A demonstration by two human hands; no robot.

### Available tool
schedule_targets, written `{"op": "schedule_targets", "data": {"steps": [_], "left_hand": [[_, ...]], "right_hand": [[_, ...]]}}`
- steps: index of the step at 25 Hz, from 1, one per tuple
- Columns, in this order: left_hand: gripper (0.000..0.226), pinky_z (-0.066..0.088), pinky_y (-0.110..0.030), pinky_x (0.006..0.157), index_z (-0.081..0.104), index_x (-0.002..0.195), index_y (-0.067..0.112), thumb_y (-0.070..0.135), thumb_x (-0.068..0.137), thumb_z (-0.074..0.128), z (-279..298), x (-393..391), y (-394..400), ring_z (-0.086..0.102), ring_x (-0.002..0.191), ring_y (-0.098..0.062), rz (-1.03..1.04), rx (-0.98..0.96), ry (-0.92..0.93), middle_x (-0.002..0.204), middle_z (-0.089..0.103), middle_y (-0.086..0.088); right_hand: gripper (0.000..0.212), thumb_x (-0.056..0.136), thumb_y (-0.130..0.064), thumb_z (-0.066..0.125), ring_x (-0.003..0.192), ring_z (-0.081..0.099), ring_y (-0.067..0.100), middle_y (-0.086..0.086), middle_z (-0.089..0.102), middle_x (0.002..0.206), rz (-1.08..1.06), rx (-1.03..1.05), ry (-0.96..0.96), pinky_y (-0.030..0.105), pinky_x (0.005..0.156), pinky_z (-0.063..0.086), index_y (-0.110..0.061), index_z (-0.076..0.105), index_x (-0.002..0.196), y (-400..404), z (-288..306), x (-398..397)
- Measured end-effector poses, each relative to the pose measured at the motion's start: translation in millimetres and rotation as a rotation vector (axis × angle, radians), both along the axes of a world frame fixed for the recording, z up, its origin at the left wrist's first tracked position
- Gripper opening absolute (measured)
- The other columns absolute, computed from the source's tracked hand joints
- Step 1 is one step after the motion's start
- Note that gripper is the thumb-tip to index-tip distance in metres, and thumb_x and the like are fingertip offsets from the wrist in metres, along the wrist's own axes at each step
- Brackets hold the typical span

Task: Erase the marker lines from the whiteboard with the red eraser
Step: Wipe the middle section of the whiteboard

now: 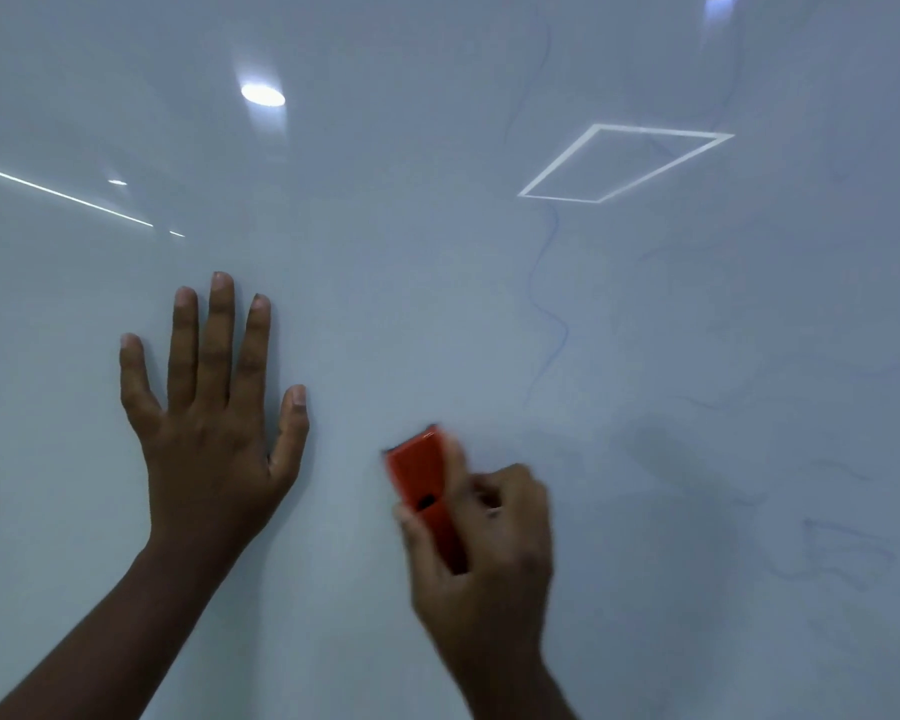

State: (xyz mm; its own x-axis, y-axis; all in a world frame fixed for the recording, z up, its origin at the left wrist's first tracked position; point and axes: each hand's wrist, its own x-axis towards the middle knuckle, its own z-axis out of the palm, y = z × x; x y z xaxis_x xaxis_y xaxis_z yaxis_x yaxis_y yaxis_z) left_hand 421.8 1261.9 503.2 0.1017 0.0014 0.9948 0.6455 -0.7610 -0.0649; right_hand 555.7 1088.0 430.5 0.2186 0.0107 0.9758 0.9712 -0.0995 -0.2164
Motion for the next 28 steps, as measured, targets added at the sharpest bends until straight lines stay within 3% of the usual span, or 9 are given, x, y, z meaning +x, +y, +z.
{"op": "schedule_targets", "data": {"steps": [4, 9, 14, 18, 22, 28], "left_hand": [[0.072, 0.007, -0.065, 0.130, 0.019, 0.170, 0.013, 0.045, 0.108, 0.035, 1.3, -2.6, 2.4, 0.010, 0.166, -0.032, -0.007, 0.008, 0.012, 0.179, 0.011, -0.012], [0.068, 0.013, -0.065, 0.128, 0.029, 0.168, 0.011, 0.041, 0.108, 0.041, 1.2, -1.7, 0.6, 0.019, 0.164, -0.033, -0.003, 0.055, -0.019, 0.177, 0.020, -0.013], [0.063, 0.024, -0.063, 0.119, 0.045, 0.160, 0.011, 0.043, 0.105, 0.048, 15.4, -4.4, -2.9, 0.035, 0.156, -0.034, 0.006, 0.084, -0.086, 0.169, 0.038, -0.014], [0.065, 0.019, -0.061, 0.122, 0.038, 0.164, 0.013, 0.044, 0.107, 0.046, 63.0, -3.8, -6.3, 0.026, 0.161, -0.032, -0.013, 0.124, -0.091, 0.173, 0.030, -0.012], [0.069, 0.008, -0.064, 0.126, 0.024, 0.170, 0.015, 0.046, 0.110, 0.036, 96.5, 3.8, 0.1, 0.010, 0.166, -0.029, -0.002, 0.096, -0.038, 0.179, 0.013, -0.010], [0.070, 0.004, -0.063, 0.129, 0.017, 0.171, 0.016, 0.046, 0.109, 0.031, 93.4, 7.5, 2.7, 0.006, 0.166, -0.026, 0.008, 0.075, -0.024, 0.180, 0.007, -0.009]], "right_hand": [[0.066, 0.086, -0.049, 0.073, 0.088, 0.050, 0.019, 0.001, 0.054, 0.100, -0.025, -0.117, -0.139, 0.037, 0.070, 0.050, -0.025, 0.056, 0.145, 15.7, 31.2, -17.9], [0.056, 0.094, -0.041, 0.070, 0.081, 0.051, 0.032, 0.011, 0.056, 0.092, -0.137, 0.064, -0.198, 0.045, 0.071, 0.048, -0.012, 0.061, 0.141, -12.8, 65.4, 43.9], [0.058, 0.096, -0.034, 0.070, 0.082, 0.049, 0.035, 0.019, 0.050, 0.093, -0.323, 0.286, -0.019, 0.047, 0.077, 0.046, -0.006, 0.056, 0.145, -59.5, 80.6, 135.9], [0.060, 0.096, -0.039, 0.069, 0.086, 0.050, 0.034, 0.018, 0.048, 0.098, -0.301, 0.413, 0.102, 0.046, 0.076, 0.050, -0.010, 0.055, 0.146, -80.5, 105.6, 166.4], [0.058, 0.094, -0.037, 0.071, 0.082, 0.049, 0.034, 0.016, 0.047, 0.093, -0.258, 0.423, 0.069, 0.051, 0.075, 0.050, -0.008, 0.058, 0.143, -64.1, 123.9, 147.7], [0.057, 0.091, -0.038, 0.073, 0.076, 0.051, 0.031, 0.013, 0.056, 0.087, -0.111, 0.153, -0.302, 0.045, 0.067, 0.047, -0.005, 0.064, 0.136, 3.2, 100.4, 50.9]]}}
